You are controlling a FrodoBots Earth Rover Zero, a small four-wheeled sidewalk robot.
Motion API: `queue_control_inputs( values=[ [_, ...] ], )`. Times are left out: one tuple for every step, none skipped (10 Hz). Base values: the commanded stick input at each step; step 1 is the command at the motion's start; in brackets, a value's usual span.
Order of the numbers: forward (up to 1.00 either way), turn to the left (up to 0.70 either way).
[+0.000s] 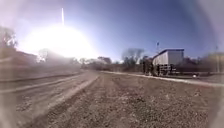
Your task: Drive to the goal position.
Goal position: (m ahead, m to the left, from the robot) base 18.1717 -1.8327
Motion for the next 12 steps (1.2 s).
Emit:
queue_control_inputs(
  values=[
    [0.50, 0.00],
    [0.50, 0.00],
    [0.50, 0.00],
    [0.50, 0.00],
    [0.50, 0.00],
    [0.50, 0.00],
    [0.50, 0.00],
    [0.50, 0.00],
    [0.50, 0.00],
    [0.50, 0.00],
    [0.50, 0.00],
    [0.50, 0.00]
  ],
)
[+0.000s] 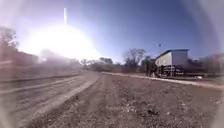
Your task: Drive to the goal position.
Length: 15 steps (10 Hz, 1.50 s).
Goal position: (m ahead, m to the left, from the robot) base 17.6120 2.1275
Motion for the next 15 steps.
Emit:
queue_control_inputs(
  values=[
    [0.50, 0.00],
    [0.50, 0.00],
    [0.50, 0.00],
    [0.50, 0.00],
    [0.50, 0.00],
    [0.50, 0.00],
    [0.50, 0.00],
    [0.50, 0.00],
    [0.50, 0.00],
    [0.50, 0.00],
    [0.50, 0.00],
    [0.50, 0.00],
    [0.50, 0.00],
    [0.50, 0.00],
    [0.50, 0.00]
  ],
)
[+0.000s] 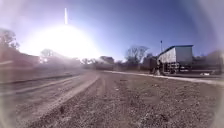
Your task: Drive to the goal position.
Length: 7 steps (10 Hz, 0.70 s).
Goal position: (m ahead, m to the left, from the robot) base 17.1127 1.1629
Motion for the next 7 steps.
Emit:
queue_control_inputs(
  values=[
    [0.50, 0.00],
    [0.50, 0.00],
    [0.50, 0.00],
    [0.50, 0.00],
    [0.50, 0.00],
    [0.50, 0.00],
    [0.50, 0.00]
  ],
)
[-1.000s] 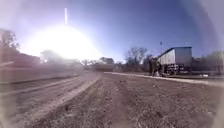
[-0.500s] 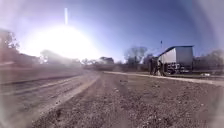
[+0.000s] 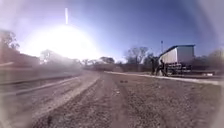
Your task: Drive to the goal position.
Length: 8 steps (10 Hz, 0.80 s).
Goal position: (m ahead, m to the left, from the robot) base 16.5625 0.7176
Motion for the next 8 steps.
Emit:
queue_control_inputs(
  values=[
    [0.50, 0.00],
    [0.50, 0.00],
    [0.50, 0.00],
    [0.50, 0.00],
    [0.50, 0.00],
    [0.50, 0.00],
    [0.50, 0.00],
    [0.50, 0.00]
  ],
)
